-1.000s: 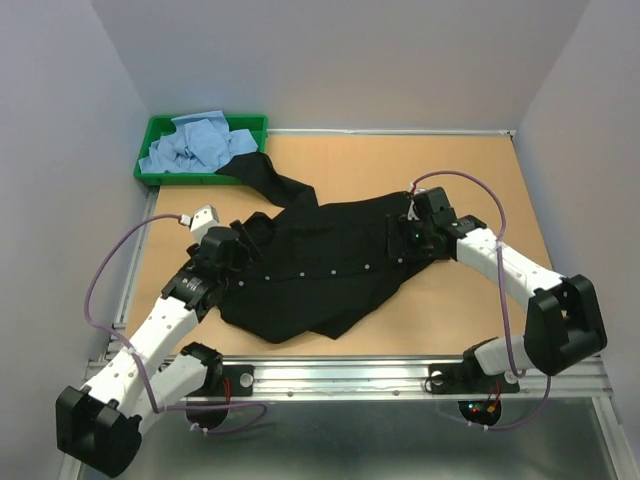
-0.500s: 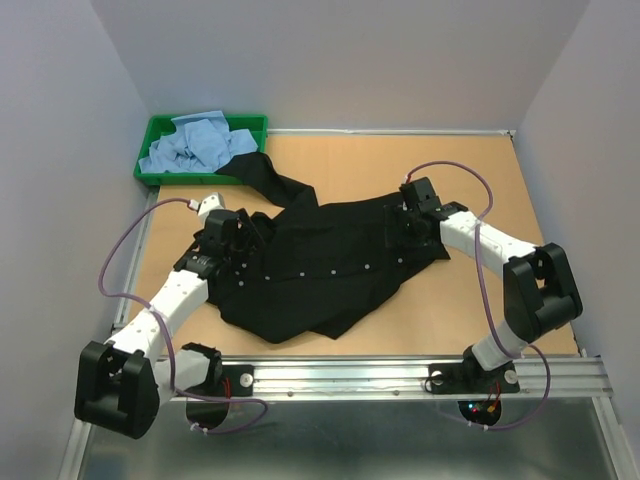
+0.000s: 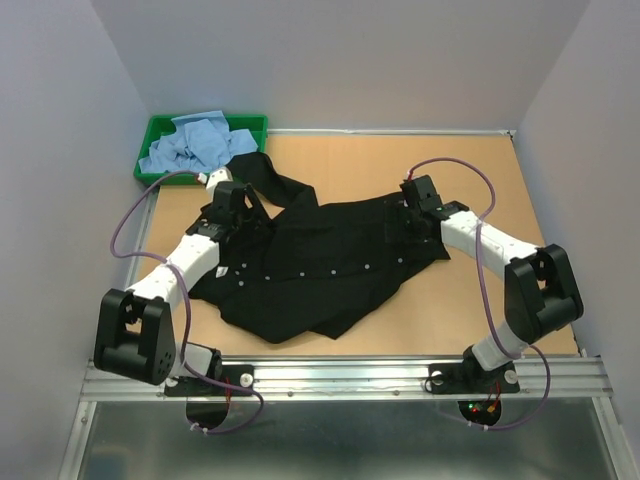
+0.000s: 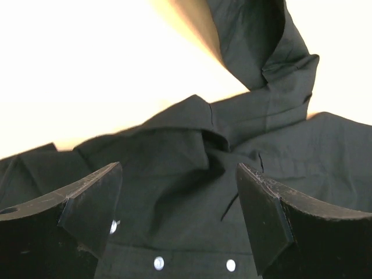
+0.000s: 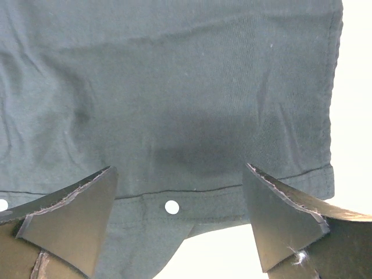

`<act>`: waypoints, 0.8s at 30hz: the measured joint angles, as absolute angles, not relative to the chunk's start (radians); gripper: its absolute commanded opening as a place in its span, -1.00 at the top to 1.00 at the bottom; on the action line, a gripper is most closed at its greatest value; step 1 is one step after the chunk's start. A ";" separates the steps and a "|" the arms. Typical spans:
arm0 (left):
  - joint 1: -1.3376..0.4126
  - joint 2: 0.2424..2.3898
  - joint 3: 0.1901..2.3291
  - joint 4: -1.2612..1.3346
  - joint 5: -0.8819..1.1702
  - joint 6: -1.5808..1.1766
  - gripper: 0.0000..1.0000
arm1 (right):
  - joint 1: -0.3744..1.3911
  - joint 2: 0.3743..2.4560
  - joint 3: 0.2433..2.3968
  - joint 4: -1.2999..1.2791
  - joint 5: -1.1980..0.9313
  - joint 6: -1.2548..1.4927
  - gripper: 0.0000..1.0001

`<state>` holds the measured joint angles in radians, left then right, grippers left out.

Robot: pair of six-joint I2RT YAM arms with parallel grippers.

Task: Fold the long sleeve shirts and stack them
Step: Move the shirt to the center of the board

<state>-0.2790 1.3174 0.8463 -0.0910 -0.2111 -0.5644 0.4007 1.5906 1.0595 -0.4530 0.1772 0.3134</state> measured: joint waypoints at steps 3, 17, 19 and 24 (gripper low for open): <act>-0.273 1.362 0.866 -0.082 -0.206 -0.551 -0.81 | 0.401 1.582 1.060 -0.440 0.177 0.313 -0.86; -0.217 1.347 0.860 -0.076 -0.170 -0.525 -0.81 | 0.385 1.657 0.953 -0.379 0.207 0.399 -0.85; -0.201 1.298 0.840 -0.082 -0.167 -0.521 -0.81 | 0.358 1.642 0.928 -0.372 0.217 0.417 -0.85; -0.160 1.166 0.778 -0.125 -0.162 -0.508 -0.81 | 0.210 1.597 0.879 -0.344 0.191 0.472 -0.85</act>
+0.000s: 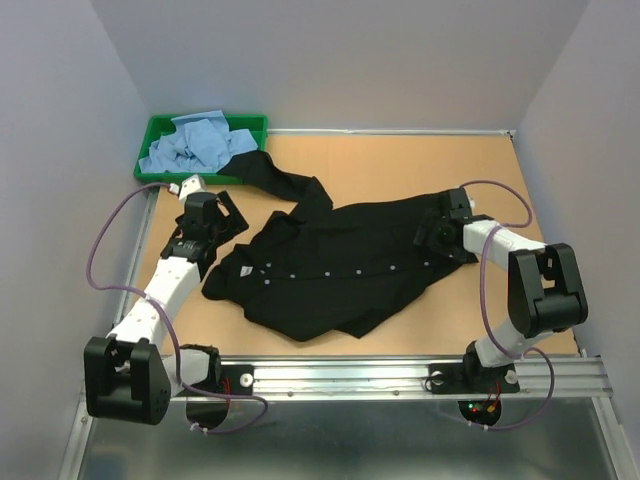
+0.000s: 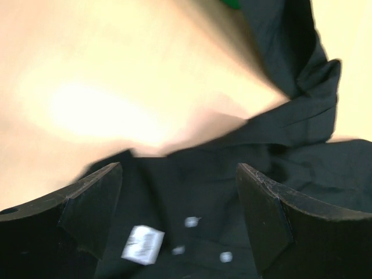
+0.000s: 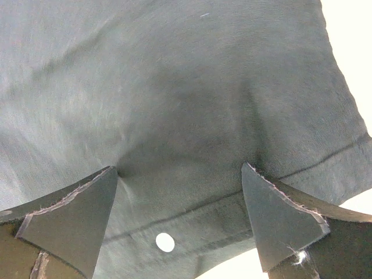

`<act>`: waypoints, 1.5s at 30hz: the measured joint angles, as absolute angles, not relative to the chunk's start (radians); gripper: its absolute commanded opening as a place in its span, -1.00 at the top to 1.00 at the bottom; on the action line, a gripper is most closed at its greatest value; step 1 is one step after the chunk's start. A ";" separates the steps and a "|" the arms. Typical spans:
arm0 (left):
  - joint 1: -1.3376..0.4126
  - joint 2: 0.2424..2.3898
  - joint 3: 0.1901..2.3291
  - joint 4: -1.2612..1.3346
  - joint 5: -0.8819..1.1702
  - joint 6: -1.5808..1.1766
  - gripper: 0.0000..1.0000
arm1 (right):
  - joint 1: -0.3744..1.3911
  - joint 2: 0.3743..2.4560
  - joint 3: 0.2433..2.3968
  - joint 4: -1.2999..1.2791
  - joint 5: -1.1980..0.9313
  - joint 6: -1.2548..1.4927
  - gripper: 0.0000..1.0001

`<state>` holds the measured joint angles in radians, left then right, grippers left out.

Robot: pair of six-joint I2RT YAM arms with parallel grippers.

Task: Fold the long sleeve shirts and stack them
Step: Move the shirt to the center of the board, then flatten the shirt out

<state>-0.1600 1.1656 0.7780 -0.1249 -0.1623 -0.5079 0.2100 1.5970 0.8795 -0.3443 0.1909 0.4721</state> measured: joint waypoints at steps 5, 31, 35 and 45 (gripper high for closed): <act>-0.131 1.075 0.714 -0.171 -0.149 -0.503 -0.81 | 0.074 1.596 0.878 -0.331 0.175 0.529 -0.86; -0.127 1.095 0.610 -0.182 0.107 -0.489 -0.62 | 0.279 1.349 0.826 -0.377 0.054 0.438 -0.86; -0.127 1.239 0.702 -0.161 0.094 -0.459 -0.59 | 0.282 1.346 0.820 -0.389 0.051 0.438 -0.85; -0.131 1.505 0.835 -0.090 0.189 -0.376 -0.57 | 0.283 1.293 0.815 -0.392 0.044 0.441 -0.85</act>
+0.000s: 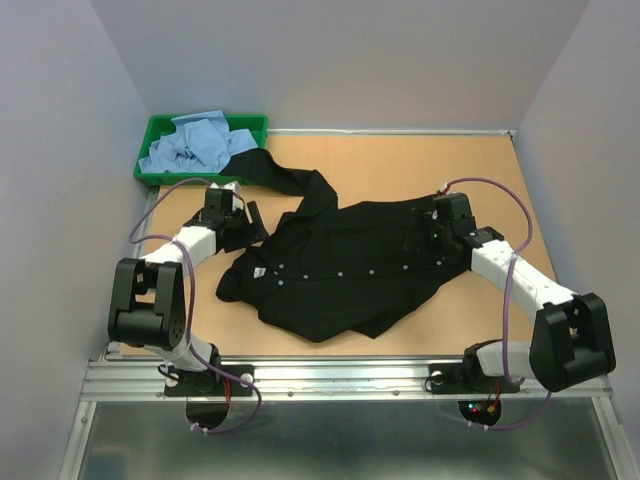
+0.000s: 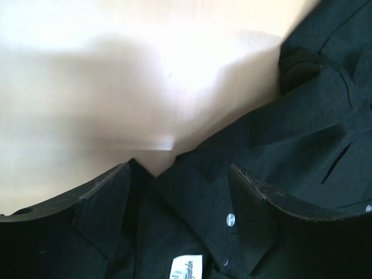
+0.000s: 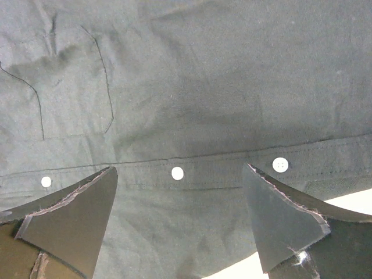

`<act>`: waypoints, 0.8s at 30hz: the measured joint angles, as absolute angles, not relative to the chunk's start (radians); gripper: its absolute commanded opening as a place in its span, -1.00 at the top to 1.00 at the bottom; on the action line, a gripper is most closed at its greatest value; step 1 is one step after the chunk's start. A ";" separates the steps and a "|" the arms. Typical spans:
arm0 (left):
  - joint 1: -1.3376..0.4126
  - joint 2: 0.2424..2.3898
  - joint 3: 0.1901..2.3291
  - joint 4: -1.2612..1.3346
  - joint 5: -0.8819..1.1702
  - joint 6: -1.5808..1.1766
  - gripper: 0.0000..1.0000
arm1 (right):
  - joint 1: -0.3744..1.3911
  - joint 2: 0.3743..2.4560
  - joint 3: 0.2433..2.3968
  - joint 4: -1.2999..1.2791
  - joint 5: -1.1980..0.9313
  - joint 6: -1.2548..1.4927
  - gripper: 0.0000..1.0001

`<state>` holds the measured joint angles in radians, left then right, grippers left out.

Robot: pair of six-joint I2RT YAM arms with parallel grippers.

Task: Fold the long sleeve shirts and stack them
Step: Flatten the shirt out

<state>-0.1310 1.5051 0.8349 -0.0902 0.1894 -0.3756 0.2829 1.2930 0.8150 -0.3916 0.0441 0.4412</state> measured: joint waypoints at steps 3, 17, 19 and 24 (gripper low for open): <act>-0.143 1.541 0.835 -0.048 0.244 -0.347 -0.57 | 0.283 1.293 0.809 -0.392 0.041 0.441 -0.85; -0.270 1.674 0.926 0.039 0.340 -0.186 -0.24 | 0.283 1.290 0.808 -0.396 0.025 0.413 -0.85; -0.278 1.676 0.939 0.042 0.340 -0.171 -0.10 | 0.283 1.291 0.808 -0.396 0.025 0.408 -0.85; -0.281 1.692 0.966 0.058 0.339 -0.138 0.50 | 0.283 1.304 0.808 -0.396 0.027 0.391 -0.85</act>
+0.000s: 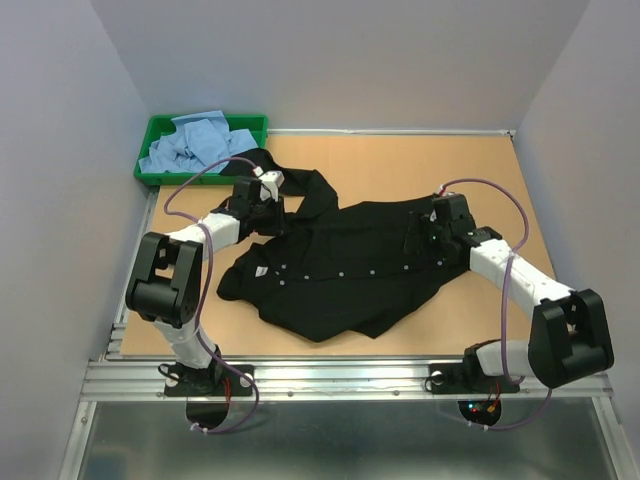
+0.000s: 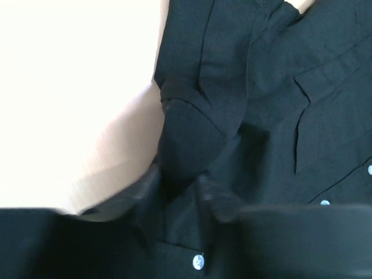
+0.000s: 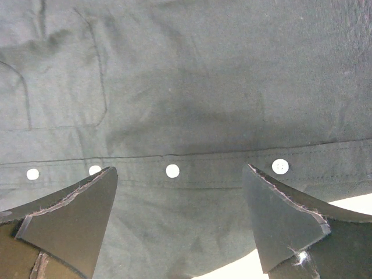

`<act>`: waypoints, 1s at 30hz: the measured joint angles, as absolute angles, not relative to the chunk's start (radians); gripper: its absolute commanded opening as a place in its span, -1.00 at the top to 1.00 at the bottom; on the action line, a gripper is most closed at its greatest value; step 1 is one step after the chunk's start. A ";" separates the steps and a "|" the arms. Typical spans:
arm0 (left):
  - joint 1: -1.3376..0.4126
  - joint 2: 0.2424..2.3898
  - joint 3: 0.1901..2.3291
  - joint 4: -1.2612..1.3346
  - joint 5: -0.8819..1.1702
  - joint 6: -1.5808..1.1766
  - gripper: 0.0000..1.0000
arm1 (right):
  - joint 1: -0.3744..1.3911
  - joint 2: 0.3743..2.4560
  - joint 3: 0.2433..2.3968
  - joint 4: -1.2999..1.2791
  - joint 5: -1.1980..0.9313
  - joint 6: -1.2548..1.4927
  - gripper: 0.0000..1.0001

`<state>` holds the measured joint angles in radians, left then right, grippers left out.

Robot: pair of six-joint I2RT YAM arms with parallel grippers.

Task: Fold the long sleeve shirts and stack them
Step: Flatten the shirt out

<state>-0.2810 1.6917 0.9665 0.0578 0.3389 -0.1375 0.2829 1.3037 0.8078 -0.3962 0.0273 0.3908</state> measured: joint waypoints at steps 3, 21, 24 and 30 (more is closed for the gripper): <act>-0.283 1.695 0.966 0.057 0.339 -0.127 0.87 | 0.283 1.324 0.809 -0.396 0.038 0.383 -0.85; -0.314 1.589 0.968 -0.043 0.302 -0.145 1.00 | 0.120 1.683 1.254 -0.410 0.216 0.196 -0.56; -0.315 1.571 0.967 -0.065 0.299 -0.160 1.00 | 0.055 1.766 1.330 -0.407 0.223 0.171 -0.54; -0.315 1.539 0.967 -0.086 0.276 -0.172 1.00 | -0.010 1.940 1.443 -0.405 0.177 0.110 -0.55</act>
